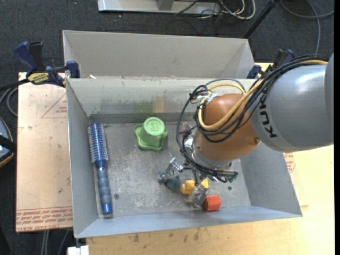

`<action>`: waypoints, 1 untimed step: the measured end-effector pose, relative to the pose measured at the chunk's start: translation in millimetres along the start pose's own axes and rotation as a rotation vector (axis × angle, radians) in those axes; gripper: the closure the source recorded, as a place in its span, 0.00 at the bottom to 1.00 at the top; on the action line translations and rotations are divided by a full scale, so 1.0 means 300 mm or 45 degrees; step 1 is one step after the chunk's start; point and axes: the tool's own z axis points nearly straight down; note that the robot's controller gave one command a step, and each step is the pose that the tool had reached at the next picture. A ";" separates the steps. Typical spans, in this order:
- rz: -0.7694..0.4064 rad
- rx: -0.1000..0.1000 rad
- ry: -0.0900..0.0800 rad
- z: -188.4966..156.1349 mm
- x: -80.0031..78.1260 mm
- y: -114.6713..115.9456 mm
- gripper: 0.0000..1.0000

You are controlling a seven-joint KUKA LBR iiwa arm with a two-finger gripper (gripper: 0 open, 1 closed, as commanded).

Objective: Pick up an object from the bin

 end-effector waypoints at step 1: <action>-0.002 -0.001 -0.003 -0.002 -0.005 0.003 1.00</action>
Offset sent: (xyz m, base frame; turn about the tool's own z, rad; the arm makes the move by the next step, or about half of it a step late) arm 0.0000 0.0000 0.0000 0.0000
